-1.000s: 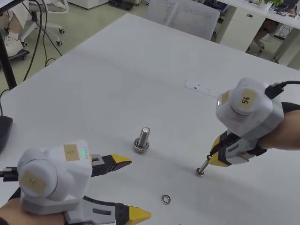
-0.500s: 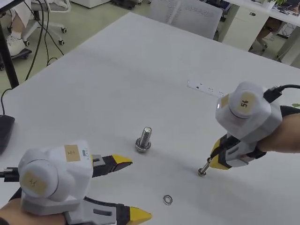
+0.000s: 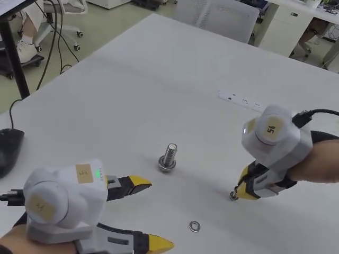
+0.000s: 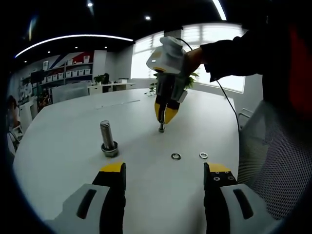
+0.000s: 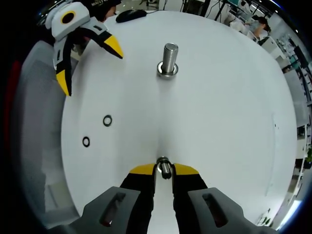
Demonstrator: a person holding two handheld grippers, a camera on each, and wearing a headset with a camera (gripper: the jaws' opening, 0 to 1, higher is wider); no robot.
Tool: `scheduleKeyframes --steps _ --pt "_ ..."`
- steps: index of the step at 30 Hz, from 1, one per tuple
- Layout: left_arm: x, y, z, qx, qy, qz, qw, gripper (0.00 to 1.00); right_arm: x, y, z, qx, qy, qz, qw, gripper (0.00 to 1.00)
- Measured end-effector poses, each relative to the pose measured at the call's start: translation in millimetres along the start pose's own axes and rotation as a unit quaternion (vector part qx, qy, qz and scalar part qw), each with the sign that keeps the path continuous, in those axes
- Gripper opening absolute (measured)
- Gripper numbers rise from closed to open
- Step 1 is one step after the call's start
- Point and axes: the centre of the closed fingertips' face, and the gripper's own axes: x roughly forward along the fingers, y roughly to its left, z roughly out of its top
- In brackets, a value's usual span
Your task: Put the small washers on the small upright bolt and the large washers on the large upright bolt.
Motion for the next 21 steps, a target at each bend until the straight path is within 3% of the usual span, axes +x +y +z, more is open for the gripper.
scheduleKeyframes --steps 21 --pt "-1.5 1.4 -3.2 -0.002 0.004 0.006 1.0 0.63 15.6 2.7 1.9 0.0 0.001 0.007 1.0 0.14"
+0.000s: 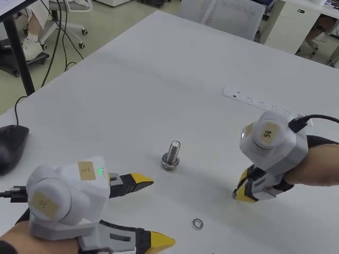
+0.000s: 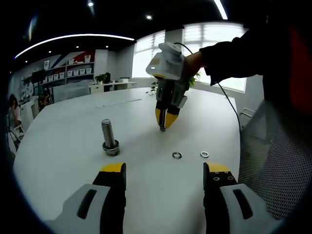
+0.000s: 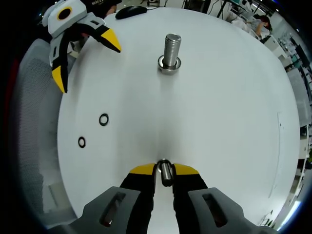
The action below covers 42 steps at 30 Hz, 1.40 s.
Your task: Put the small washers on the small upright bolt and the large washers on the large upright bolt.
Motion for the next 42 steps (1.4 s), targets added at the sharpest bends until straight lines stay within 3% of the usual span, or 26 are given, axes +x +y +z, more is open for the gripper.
scheduleKeyframes --steps 21,42 --pt "1.6 -0.4 -0.4 0.0 0.001 -0.001 1.0 0.63 -3.4 -1.7 -0.7 0.003 -0.005 -0.007 1.0 0.2" --pt "1.2 -2.4 1.1 0.005 0.003 -0.006 1.0 0.63 -15.2 -4.5 -14.5 0.018 -0.005 -0.02 0.9996 0.22"
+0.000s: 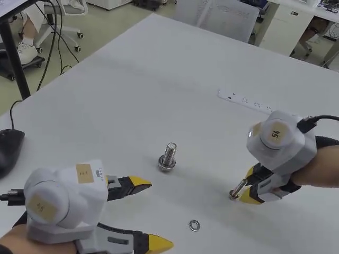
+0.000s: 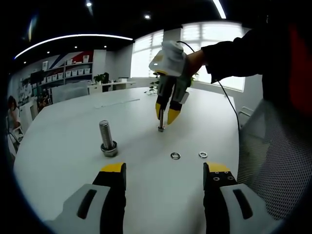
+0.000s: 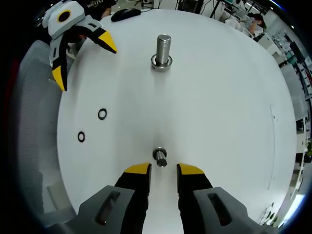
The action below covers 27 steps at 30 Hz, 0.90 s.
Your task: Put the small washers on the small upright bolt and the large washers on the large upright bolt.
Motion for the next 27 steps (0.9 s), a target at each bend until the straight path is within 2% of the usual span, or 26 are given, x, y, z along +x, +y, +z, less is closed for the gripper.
scheduleKeyframes --steps 11,18,27 --pt "0.2 -1.6 2.6 0.005 -0.001 -0.001 1.0 0.63 -4.5 6.1 -6.4 0.005 0.001 -0.002 1.0 0.22" --pt "0.4 -2.8 4.9 0.007 -0.004 -0.001 1.0 0.63 -6.1 16.8 -9.8 0.007 0.0 -0.001 1.0 0.22" --pt "0.7 -5.7 6.8 0.013 -0.004 -0.003 0.9999 0.63 -4.9 38.2 -9.4 0.008 -0.005 0.008 0.9999 0.22"
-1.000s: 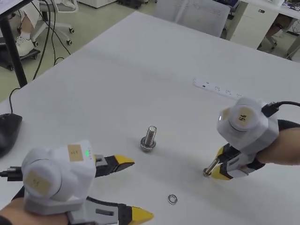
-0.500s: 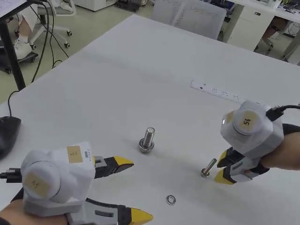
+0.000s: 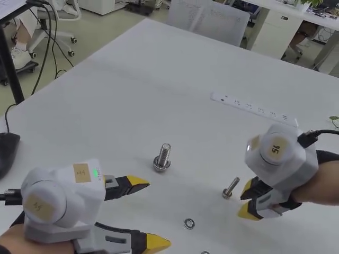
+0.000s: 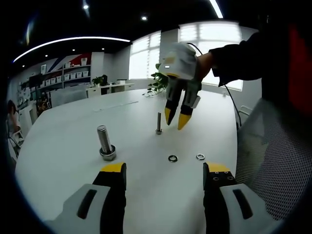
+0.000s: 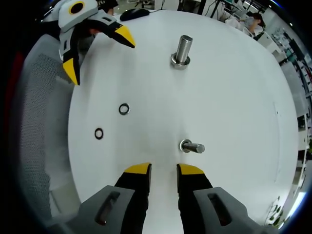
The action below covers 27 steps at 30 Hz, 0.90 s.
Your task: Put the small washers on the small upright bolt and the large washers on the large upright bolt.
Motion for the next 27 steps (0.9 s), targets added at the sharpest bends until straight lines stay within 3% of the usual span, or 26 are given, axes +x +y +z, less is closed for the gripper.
scheduleKeyframes --steps 14,27 --pt "-1.2 0.0 4.2 0.004 -0.001 -0.001 1.0 0.62 -2.3 28.9 16.2 -0.018 -0.012 0.015 0.9997 0.23" --pt "-2.9 0.1 8.1 0.008 -0.004 -0.001 1.0 0.62 3.8 72.5 32.2 -0.052 -0.017 0.048 0.9973 0.23"
